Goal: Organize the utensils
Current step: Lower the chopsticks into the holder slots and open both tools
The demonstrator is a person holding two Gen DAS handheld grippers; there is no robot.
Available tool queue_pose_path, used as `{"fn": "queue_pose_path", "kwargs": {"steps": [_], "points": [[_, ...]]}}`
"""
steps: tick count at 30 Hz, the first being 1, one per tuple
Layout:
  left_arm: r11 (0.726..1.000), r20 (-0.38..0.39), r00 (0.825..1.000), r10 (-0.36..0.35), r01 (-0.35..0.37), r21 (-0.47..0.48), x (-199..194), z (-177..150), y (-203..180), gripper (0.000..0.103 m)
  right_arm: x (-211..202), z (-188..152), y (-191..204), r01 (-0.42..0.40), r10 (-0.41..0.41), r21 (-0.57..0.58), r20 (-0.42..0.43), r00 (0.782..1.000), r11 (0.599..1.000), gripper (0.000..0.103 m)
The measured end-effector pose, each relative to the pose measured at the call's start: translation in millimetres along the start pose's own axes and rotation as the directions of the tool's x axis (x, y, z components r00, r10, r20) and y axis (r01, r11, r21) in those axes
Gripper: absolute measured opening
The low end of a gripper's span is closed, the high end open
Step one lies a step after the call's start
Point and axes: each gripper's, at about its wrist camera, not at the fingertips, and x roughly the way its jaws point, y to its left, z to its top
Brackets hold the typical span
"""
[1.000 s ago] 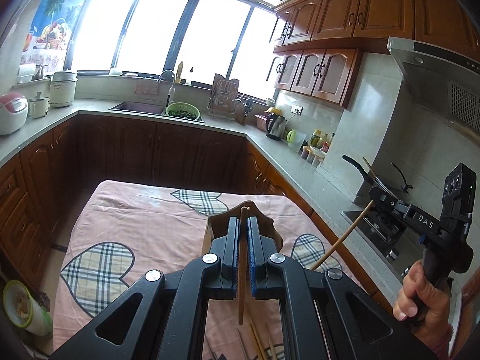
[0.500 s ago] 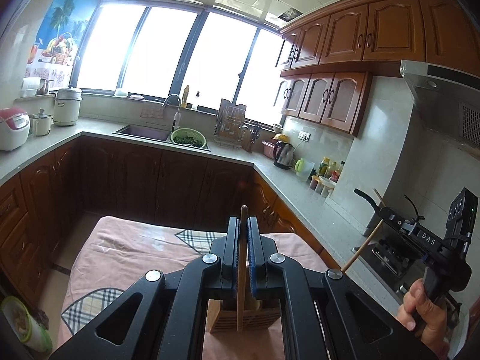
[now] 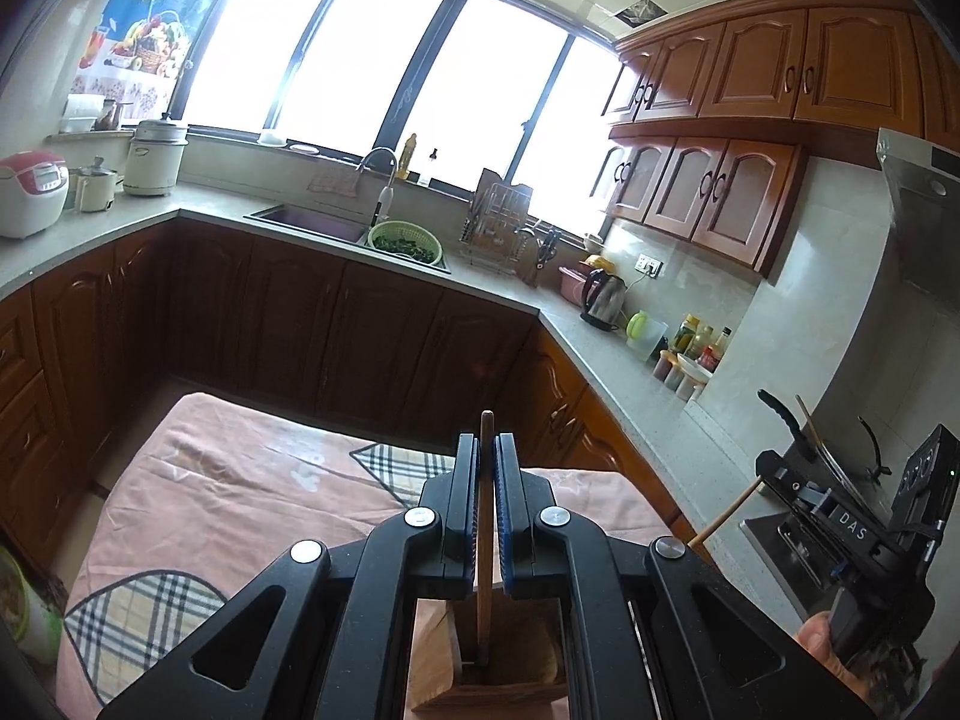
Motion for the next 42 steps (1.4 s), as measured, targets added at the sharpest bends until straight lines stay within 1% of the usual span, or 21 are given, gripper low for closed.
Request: {"fn": "queue_pose_path", "kwargs": {"steps": [3,9,12,14,17,21,23,24,25,27,28,29,30,31,32,34,36,37,38,42], "points": [[1.0,-0.006,1.0,0.007,-0.007,-0.014,21,-8,5,0.004,12,-17,-8,-0.003,0.003,0.034,-0.003,1.0,0.999,0.004],[0.999,-0.031,0.999,0.023,-0.024,-0.037,54,-18,6,0.004,28,-35,-22,0.016,-0.013,0.071,-0.037,0.999,0.997,0.004],[0.999,-0.048,0.998,0.031,-0.033,-0.042,58,-25,13,0.004,30,-42,-27,0.027,-0.024,0.083,-0.044,0.999,0.996,0.004],[0.999,-0.047,0.998,0.039,-0.041,-0.034,63,-24,11,0.004,32,-43,-30,0.031,-0.027,0.086,-0.054,0.998,0.996,0.005],[0.999,-0.054,0.998,0.032,-0.034,-0.033,66,-21,7,0.004,37,-45,-33,0.036,-0.028,0.087,-0.084,0.996,0.996,0.005],[0.999,-0.07,0.997,0.032,-0.034,-0.03,67,-19,9,0.004,38,-45,-32,0.037,-0.03,0.081,-0.089,0.996,0.996,0.005],[0.999,-0.081,0.996,0.031,-0.034,-0.034,66,-19,12,0.009,38,-45,-31,0.036,-0.028,0.084,-0.092,0.995,0.996,0.005],[0.999,-0.089,0.996,0.031,-0.035,-0.038,66,-19,15,0.02,38,-45,-31,0.036,-0.028,0.084,-0.094,0.995,0.996,0.009],[0.998,-0.087,0.996,0.032,-0.036,-0.045,64,-18,18,0.032,38,-45,-31,0.037,-0.029,0.087,-0.097,0.995,0.996,0.009],[0.998,-0.078,0.996,0.034,-0.038,-0.052,58,-20,21,0.04,37,-44,-33,0.027,-0.017,0.103,-0.097,0.995,0.994,0.012],[0.998,-0.077,0.996,0.037,-0.042,-0.052,56,-19,22,0.042,36,-43,-34,0.032,-0.021,0.108,-0.097,0.995,0.994,0.015],[0.998,-0.079,0.996,0.037,-0.042,-0.053,55,-18,22,0.044,34,-43,-36,0.032,-0.021,0.114,-0.094,0.995,0.993,0.03],[0.998,-0.08,0.996,0.035,-0.04,-0.057,53,-18,23,0.049,32,-42,-38,0.022,-0.011,0.125,-0.09,0.996,0.992,0.064],[0.997,-0.075,0.997,0.035,-0.04,-0.059,51,-18,23,0.051,29,-42,-40,0.01,0.001,0.14,-0.079,0.997,0.99,0.081],[0.997,-0.073,0.997,0.038,-0.042,-0.058,47,-18,23,0.051,24,-41,-41,0.004,0.005,0.149,-0.062,0.998,0.989,0.093],[0.997,-0.074,0.996,0.047,-0.051,-0.059,40,-20,24,0.063,17,-41,-41,0.016,-0.009,0.148,-0.05,0.999,0.989,0.093],[0.996,-0.072,0.996,0.051,-0.055,-0.064,30,-23,25,0.07,9,-40,-41,0.009,-0.002,0.156,-0.047,0.999,0.988,0.093],[0.996,-0.075,0.996,0.056,-0.06,-0.065,25,-25,26,0.077,6,-40,-42,0.008,0.0,0.16,-0.048,0.999,0.987,0.093],[0.996,-0.076,0.995,0.06,-0.065,-0.067,19,-26,26,0.079,3,-41,-41,0.007,0.001,0.161,-0.051,0.999,0.987,0.093],[0.995,-0.086,0.994,0.063,-0.069,-0.069,-9,-37,28,0.081,-12,-47,-37,0.005,0.005,0.151,-0.064,0.998,0.989,0.093]]}}
